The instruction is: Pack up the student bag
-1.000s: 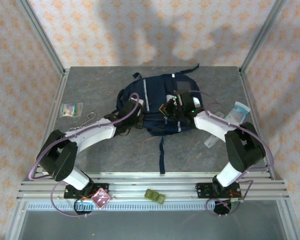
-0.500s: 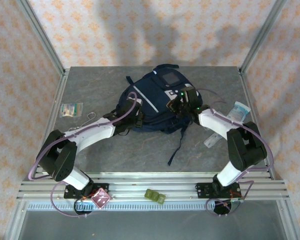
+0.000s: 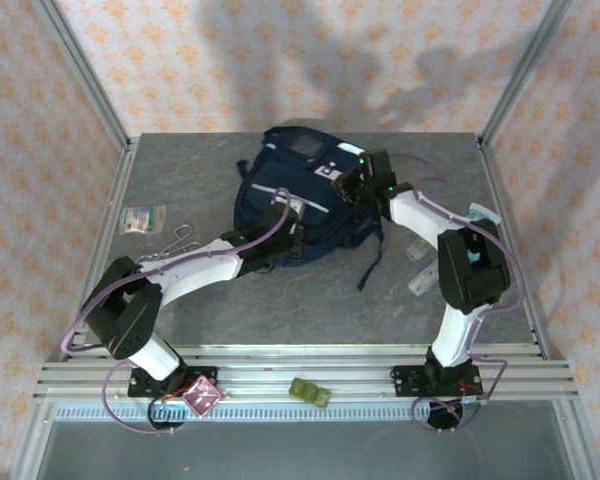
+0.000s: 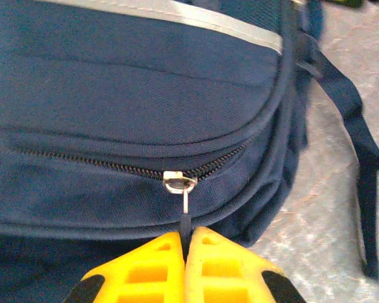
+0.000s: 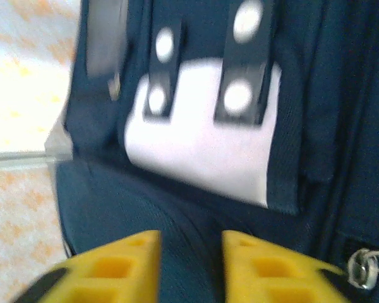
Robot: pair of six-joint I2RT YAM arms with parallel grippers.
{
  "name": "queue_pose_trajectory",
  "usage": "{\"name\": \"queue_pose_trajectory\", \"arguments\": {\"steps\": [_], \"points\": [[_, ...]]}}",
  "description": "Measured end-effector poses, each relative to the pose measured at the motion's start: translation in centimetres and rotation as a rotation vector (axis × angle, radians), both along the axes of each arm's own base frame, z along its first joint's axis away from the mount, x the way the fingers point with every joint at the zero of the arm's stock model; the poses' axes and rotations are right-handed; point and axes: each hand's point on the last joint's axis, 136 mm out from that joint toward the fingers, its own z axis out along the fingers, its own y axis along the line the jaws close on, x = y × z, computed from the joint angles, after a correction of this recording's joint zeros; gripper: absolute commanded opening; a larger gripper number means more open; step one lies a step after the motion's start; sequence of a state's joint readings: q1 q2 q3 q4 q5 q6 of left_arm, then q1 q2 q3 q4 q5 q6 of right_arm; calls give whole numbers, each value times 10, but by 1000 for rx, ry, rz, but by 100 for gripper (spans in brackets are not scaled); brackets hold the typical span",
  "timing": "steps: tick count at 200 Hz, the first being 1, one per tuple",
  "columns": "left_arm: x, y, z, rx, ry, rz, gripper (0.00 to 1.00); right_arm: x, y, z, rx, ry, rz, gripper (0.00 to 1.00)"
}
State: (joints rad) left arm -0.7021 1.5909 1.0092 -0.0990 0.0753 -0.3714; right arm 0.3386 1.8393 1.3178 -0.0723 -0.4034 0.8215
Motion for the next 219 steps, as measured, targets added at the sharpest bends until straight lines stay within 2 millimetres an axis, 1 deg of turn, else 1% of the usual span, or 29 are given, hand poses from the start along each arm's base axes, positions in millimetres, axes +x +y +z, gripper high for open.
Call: {"name": "queue_pose_trajectory", "arguments": {"steps": [6,16,25,37,48,67,88,102,129,140,157,165,179,190,204,219], "points": [[0,-5,-1,-6,5,-6,0,4,-2,4,4,-16,-6,42],[-1,-13,-2,-14,16,-17,0,5,-7,11,10,-38,-12,44],[1,-17,-3,-23,22,-21,0,-1,-11,12,14,-45,-16,46],[3,-21,-2,-31,27,-26,0,-20,-14,8,23,-32,-14,46],[4,-24,-1,-37,28,-31,0,-42,-15,2,33,-8,-5,47],[5,-25,0,-41,28,-33,0,-76,-10,-7,54,32,24,47],[5,-25,1,-41,28,-34,0,-102,0,-14,86,60,56,47],[5,-25,1,-41,28,-34,0,-112,7,-18,103,77,74,46],[5,-26,1,-43,29,-36,0,-117,24,-19,131,85,105,43],[5,-26,1,-43,29,-36,0,-116,30,-19,138,85,112,42],[5,-26,1,-42,29,-36,0,-112,40,-19,145,86,125,37],[5,-26,1,-42,29,-36,0,-109,43,-19,148,89,125,32],[5,-25,1,-41,27,-34,0,-105,46,-22,148,99,122,12],[5,-25,0,-35,25,-31,0,-104,47,-25,143,105,123,0],[5,-22,-1,-17,23,-18,0,-104,47,-27,141,115,118,0],[5,-15,-6,8,23,5,0,-103,46,-28,137,113,117,0]]}}
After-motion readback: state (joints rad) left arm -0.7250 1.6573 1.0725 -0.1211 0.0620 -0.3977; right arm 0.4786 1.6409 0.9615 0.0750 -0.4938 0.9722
